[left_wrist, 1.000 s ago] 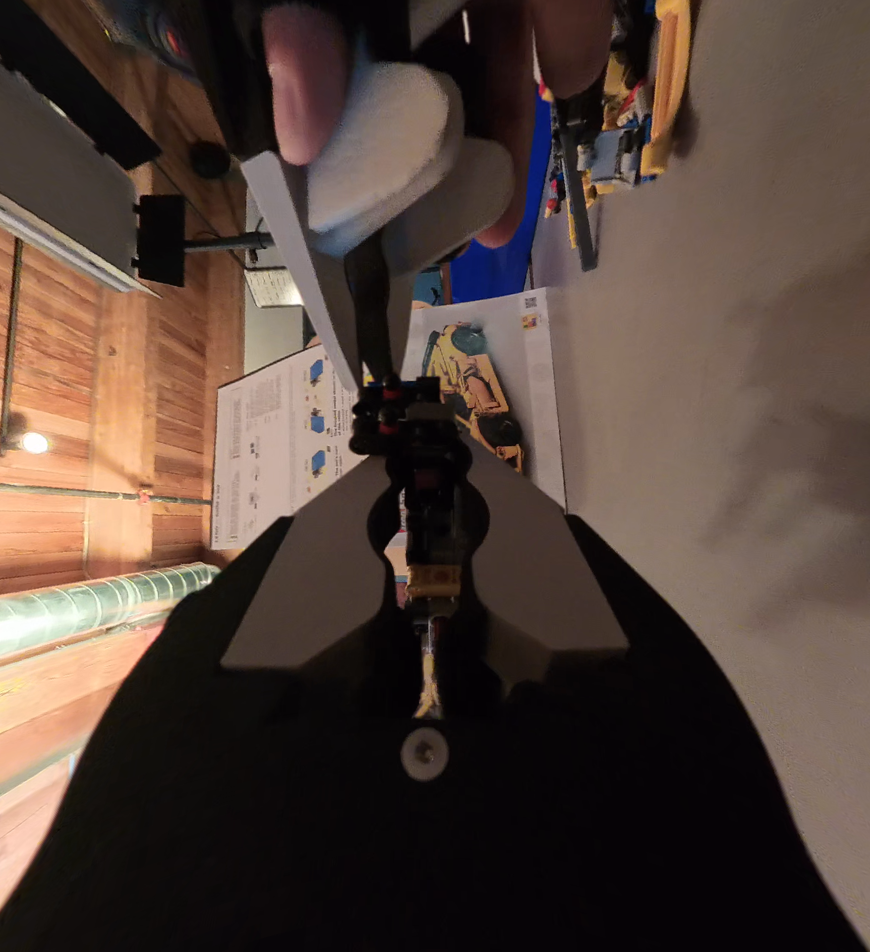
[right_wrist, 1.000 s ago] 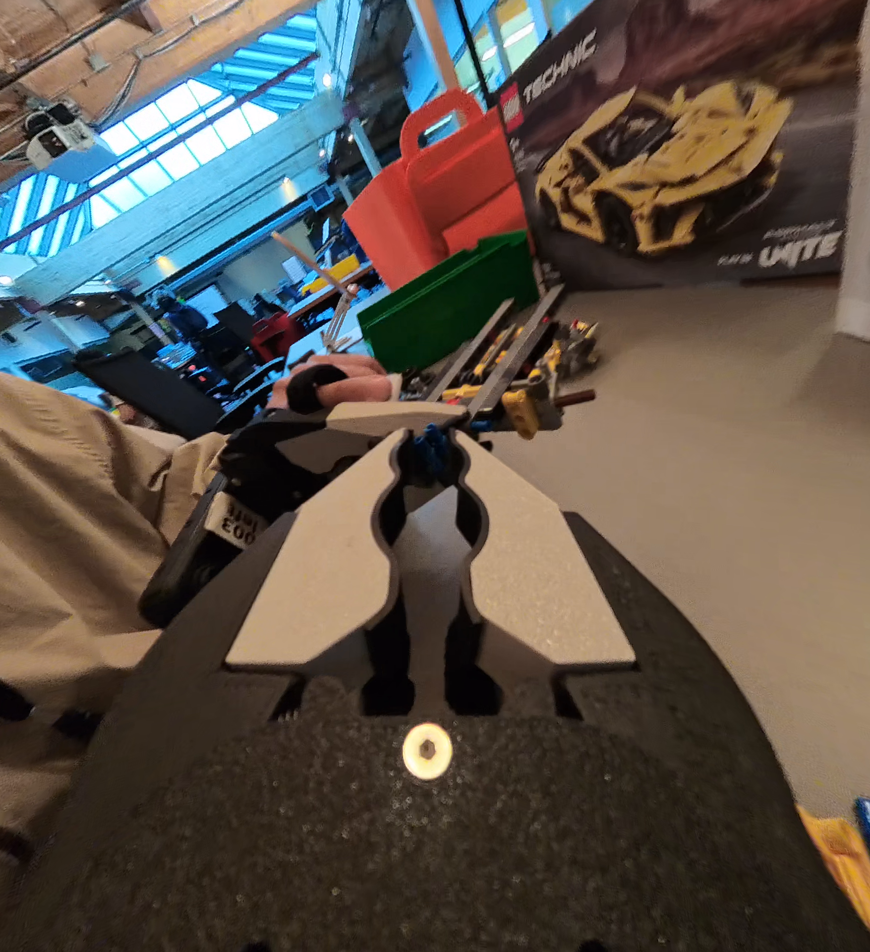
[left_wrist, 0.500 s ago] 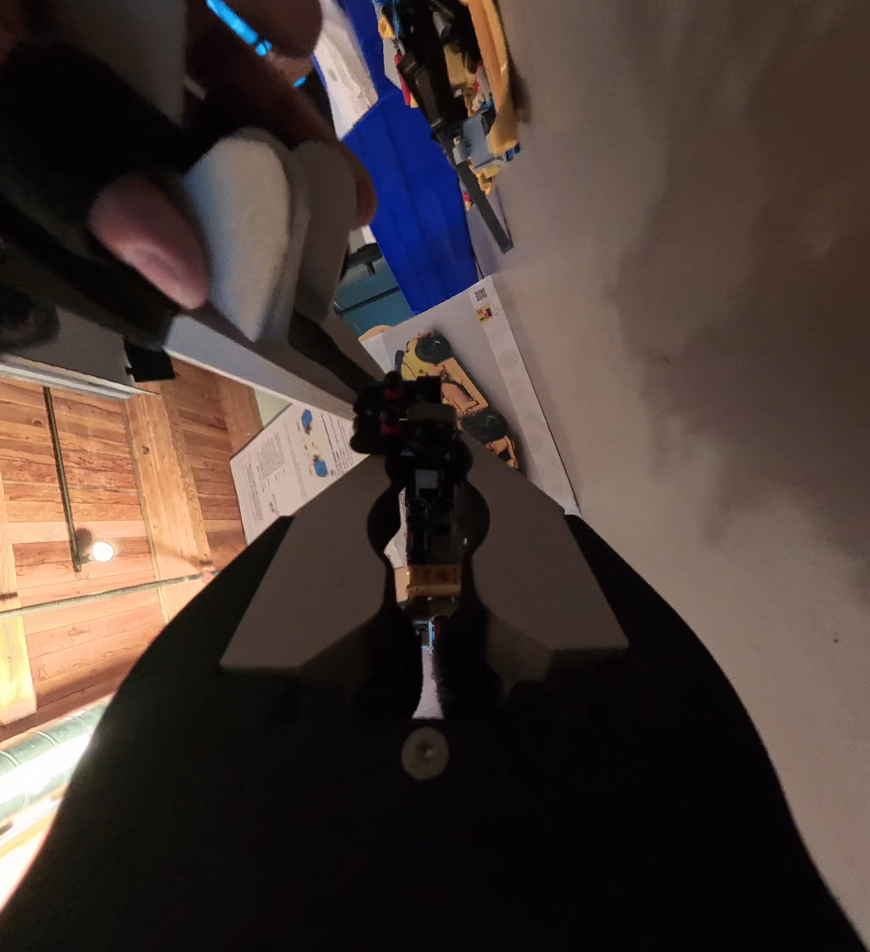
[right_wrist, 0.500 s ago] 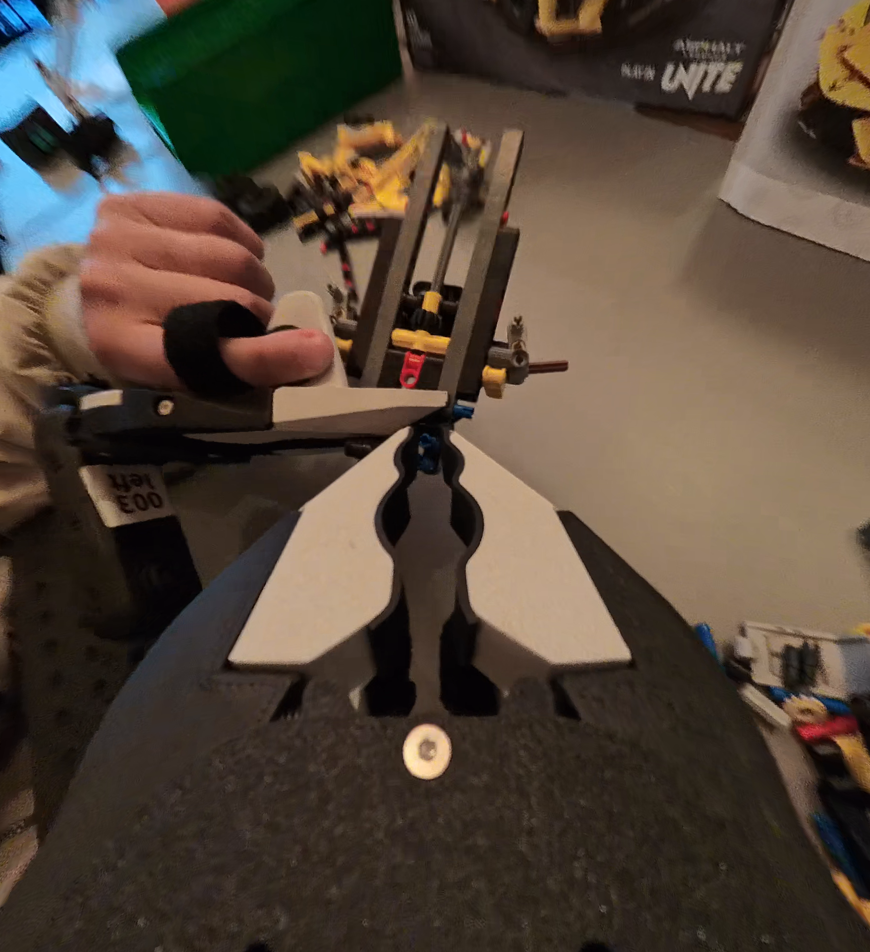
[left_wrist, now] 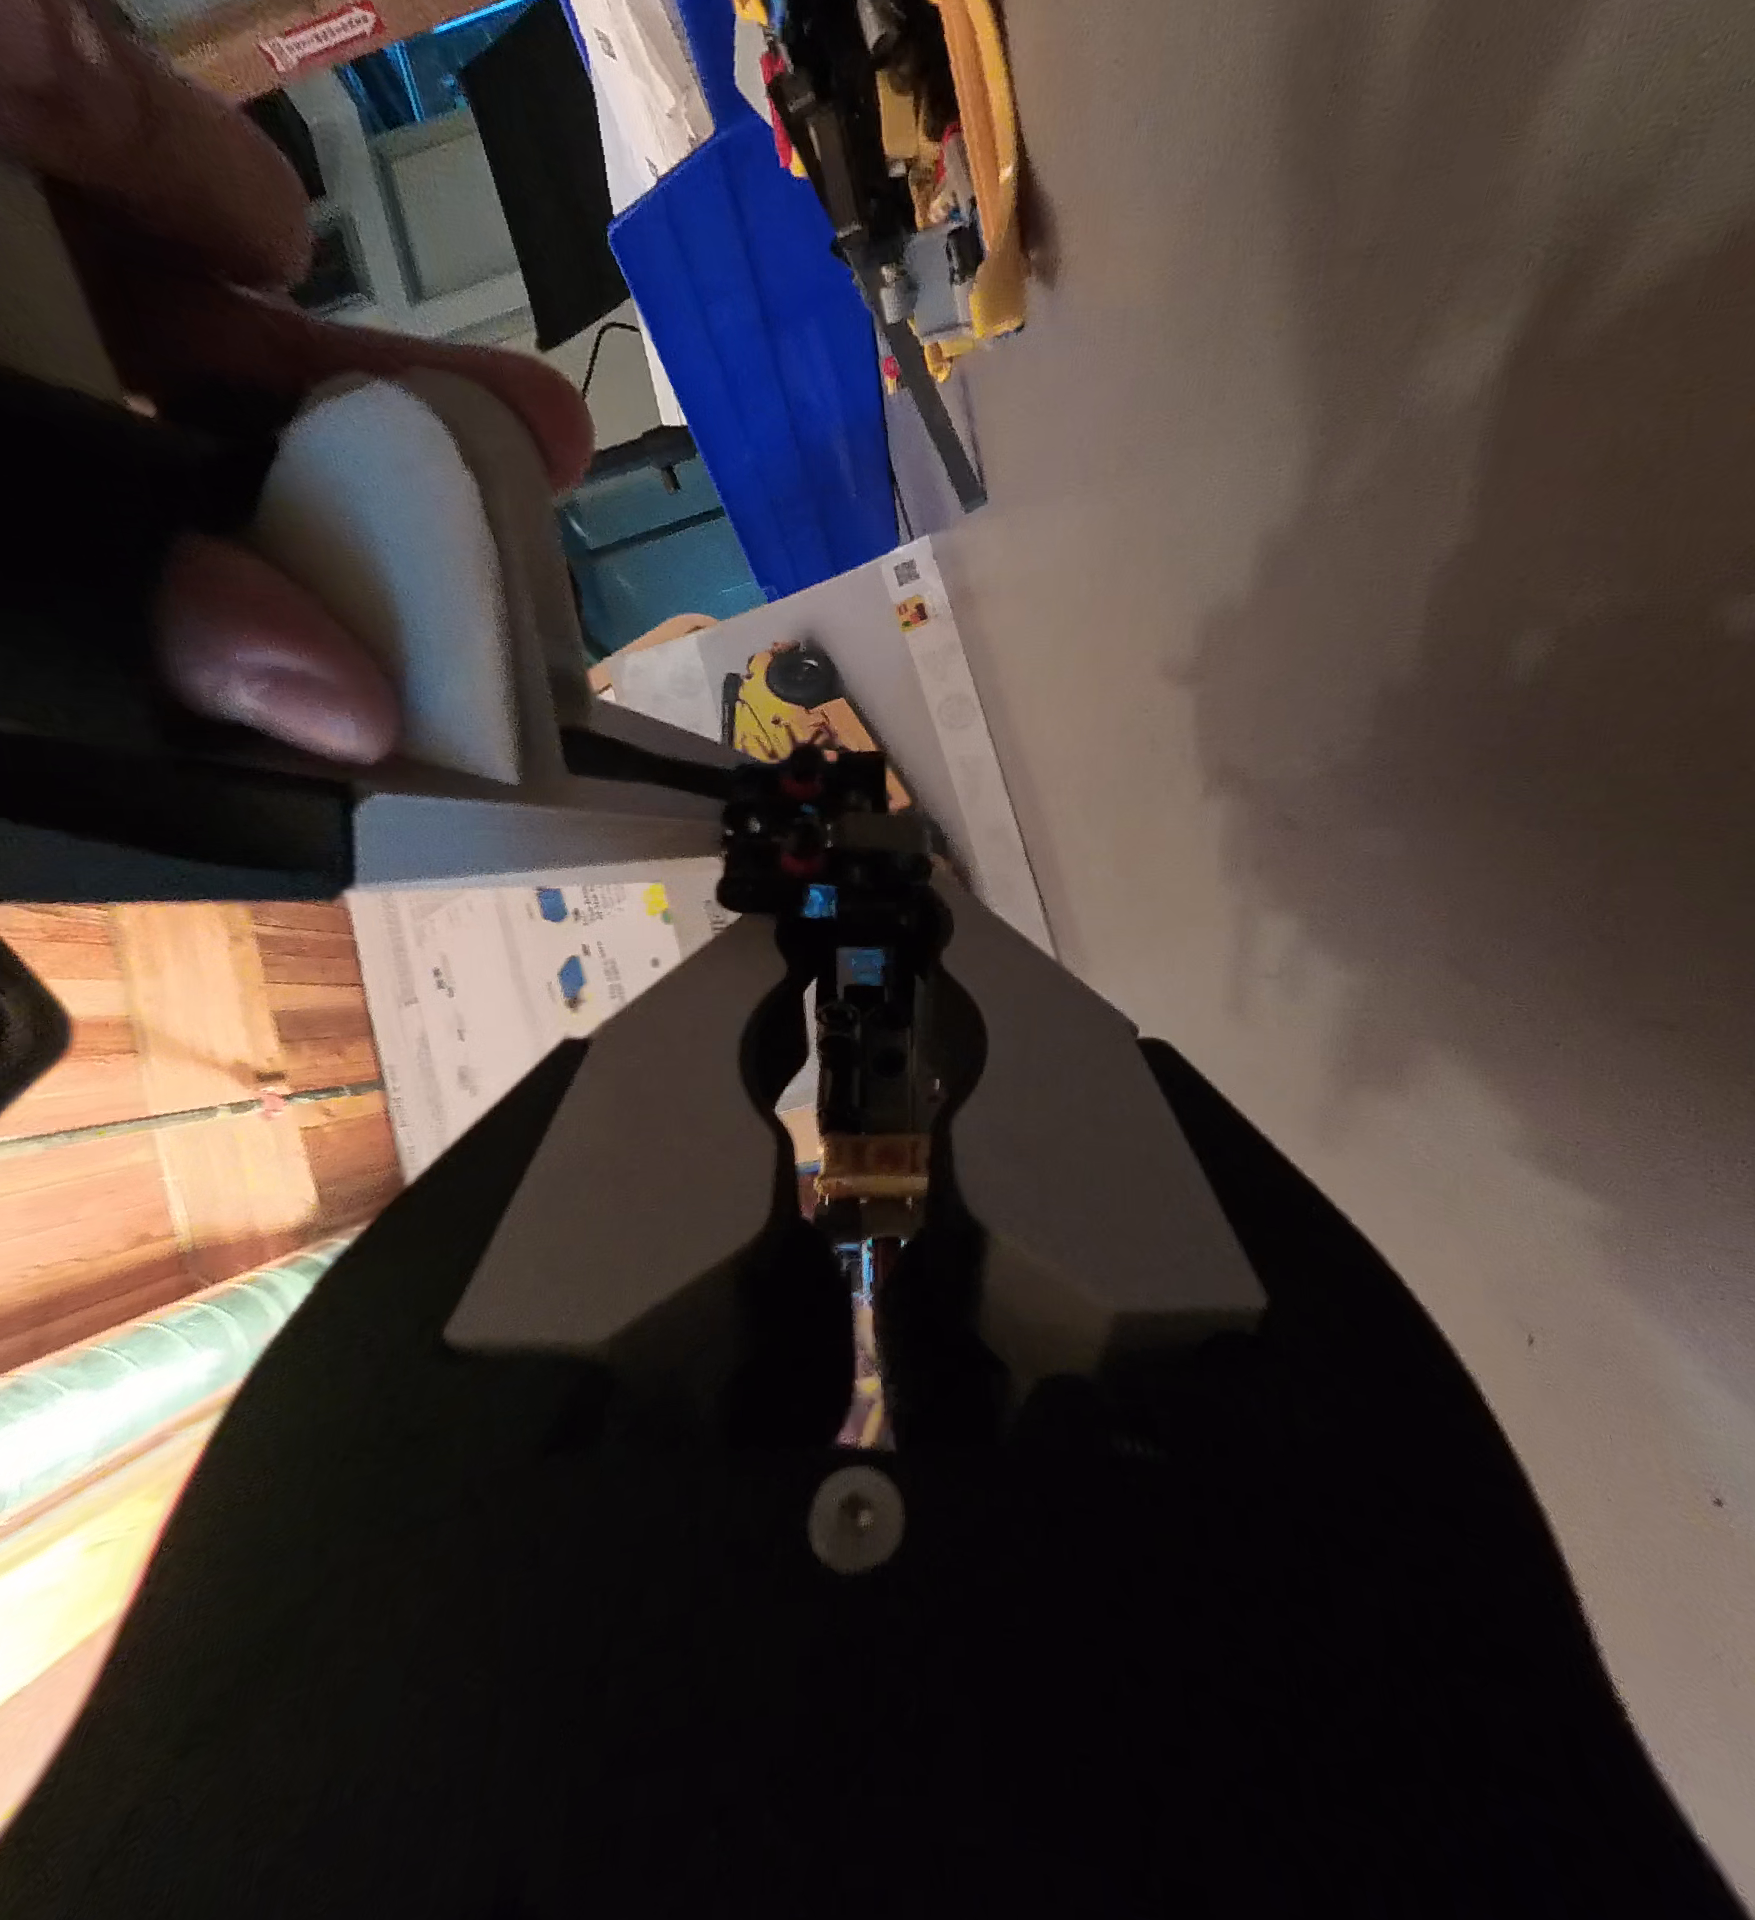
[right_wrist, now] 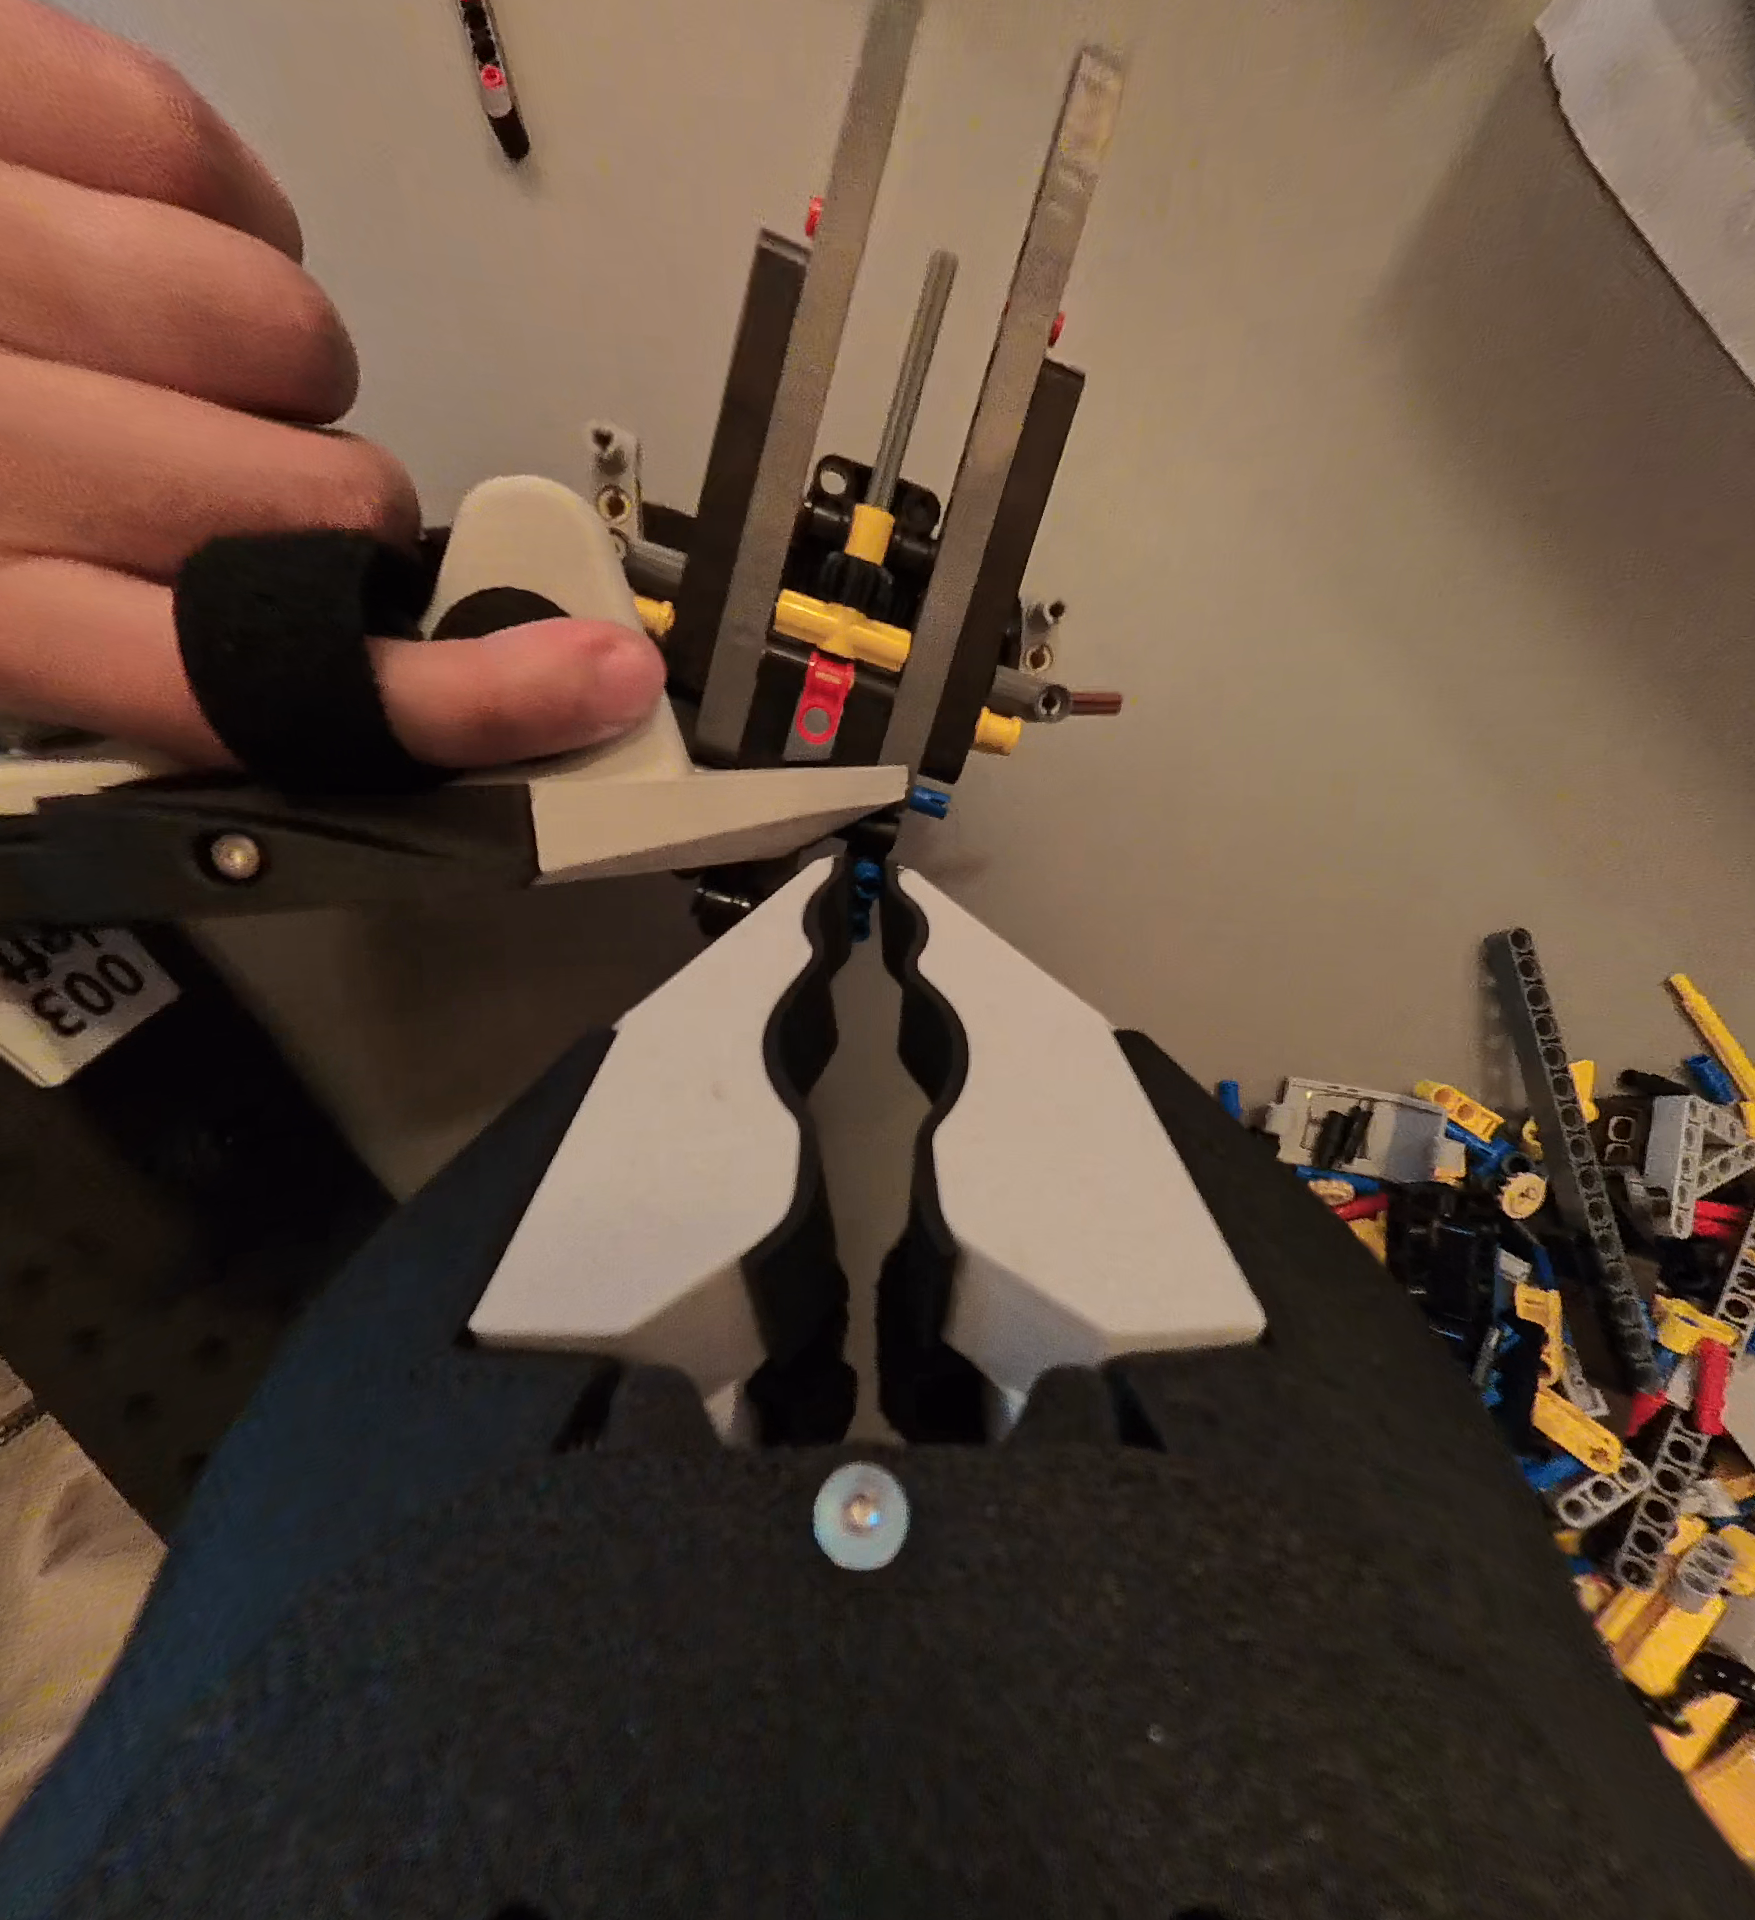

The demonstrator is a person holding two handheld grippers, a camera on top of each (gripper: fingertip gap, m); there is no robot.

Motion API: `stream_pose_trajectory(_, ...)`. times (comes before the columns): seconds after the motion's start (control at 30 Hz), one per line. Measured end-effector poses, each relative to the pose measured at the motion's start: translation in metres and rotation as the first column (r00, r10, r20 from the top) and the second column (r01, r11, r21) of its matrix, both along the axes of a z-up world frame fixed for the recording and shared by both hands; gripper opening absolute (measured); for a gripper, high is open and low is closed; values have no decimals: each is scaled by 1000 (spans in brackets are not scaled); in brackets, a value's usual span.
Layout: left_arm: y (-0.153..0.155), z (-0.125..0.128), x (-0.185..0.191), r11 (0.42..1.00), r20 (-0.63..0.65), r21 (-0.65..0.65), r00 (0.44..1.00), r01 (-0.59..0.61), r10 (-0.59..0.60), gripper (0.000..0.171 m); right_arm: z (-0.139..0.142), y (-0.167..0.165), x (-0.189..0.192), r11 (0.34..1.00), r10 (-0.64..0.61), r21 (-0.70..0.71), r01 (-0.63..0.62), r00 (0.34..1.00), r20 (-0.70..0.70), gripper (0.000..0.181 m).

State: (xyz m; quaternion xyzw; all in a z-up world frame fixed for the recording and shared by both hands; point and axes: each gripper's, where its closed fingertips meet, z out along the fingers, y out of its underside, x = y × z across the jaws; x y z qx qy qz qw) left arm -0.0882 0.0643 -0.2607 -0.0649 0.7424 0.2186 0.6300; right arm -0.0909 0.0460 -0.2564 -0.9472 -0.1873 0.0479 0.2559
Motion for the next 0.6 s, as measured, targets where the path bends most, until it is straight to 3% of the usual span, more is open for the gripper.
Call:
stream_pose_trajectory(0.07, 3, -9, -1, 997, -59, -72, 998, -31, 27, 16, 6, -1, 2, 1000, 4, -8, -4, 1000, -4, 4)
stream_pose_trajectory(0.13, 17, -49, -11, 997, -225, -40, 973, -67, 57, 15, 43, 4, 14, 994, -31, 104, 29, 999, 15, 3)
stream_pose_trajectory(0.17, 17, -41, -11, 1000, -168, 25, 986, -8, 12, 15, 69, 4, 20, 986, -42, 161, 40, 999, 9, 3)
stream_pose_trajectory(0.23, 17, 6, -8, 996, 56, -84, 998, -17, 22, 16, 111, -2, 30, 970, -32, 240, 28, 999, 14, 3)
stream_pose_trajectory(0.27, 20, 20, -8, 993, 97, -112, 994, -33, 44, 16, 126, -5, 35, 962, -32, 270, 25, 999, 20, 3)
stream_pose_trajectory(0.37, 26, 29, -15, 998, 135, -45, 989, -52, 58, 16, 142, -18, 50, 950, -39, 309, 40, 999, -10, 4)
stream_pose_trajectory(0.43, 21, 37, -16, 995, 176, -93, 983, -38, 54, 16, 120, -29, 81, 955, -118, 277, 109, 993, 15, 4)
stream_pose_trajectory(0.53, 17, 53, -16, 972, 248, -233, 966, -12, 72, 16, 43, -52, 155, 955, -282, 125, 270, 955, 88, 4)
stream_pose_trajectory(0.6, 10, 58, -18, 938, 275, -343, 960, 47, 52, 15, -2, -64, 180, 938, -344, 47, 343, 938, 26, 4)
